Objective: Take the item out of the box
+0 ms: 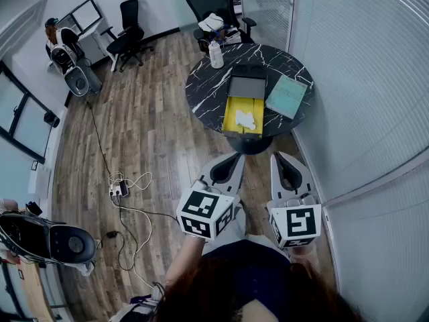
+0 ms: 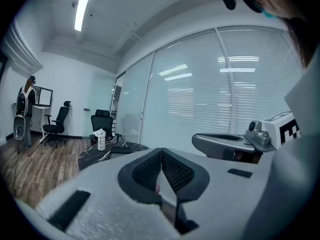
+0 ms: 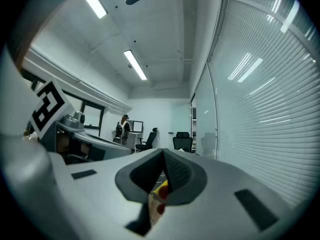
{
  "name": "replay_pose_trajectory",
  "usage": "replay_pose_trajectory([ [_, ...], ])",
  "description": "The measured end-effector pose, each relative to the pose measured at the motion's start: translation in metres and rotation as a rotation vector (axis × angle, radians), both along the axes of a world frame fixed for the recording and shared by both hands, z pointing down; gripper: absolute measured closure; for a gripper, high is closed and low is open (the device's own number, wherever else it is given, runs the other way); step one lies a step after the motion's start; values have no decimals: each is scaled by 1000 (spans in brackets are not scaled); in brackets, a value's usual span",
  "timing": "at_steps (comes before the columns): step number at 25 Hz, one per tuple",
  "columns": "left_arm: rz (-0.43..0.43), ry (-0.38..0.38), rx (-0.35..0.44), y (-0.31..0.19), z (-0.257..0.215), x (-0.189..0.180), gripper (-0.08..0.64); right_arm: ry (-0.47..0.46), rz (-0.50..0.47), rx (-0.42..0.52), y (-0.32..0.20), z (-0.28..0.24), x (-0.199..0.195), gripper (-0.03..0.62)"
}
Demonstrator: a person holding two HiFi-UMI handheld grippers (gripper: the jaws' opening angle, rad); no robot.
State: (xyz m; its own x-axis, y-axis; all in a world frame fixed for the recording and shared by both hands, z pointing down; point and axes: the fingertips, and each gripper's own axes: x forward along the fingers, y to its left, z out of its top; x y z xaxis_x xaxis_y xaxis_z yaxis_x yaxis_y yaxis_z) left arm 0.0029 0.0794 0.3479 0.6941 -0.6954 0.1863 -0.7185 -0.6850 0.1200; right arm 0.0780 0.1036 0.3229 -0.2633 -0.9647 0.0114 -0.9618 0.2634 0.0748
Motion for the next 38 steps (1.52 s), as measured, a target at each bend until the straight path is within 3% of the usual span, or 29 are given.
replay_pose_trajectory([
  [5, 0, -3, -7, -7, 1, 0, 532, 35, -17, 32, -4, -4, -4, 568],
  [13, -4, -6, -17, -30, 8, -4, 532, 28, -58, 0, -29, 7, -14, 568],
  [21, -20, -2, -30, -63, 12, -12, 532, 107, -81, -28, -61, 12, -25, 568],
  [38, -34, 20, -55, -125, 15, -23, 532, 124, -119, -79, -127, 20, -39, 568],
])
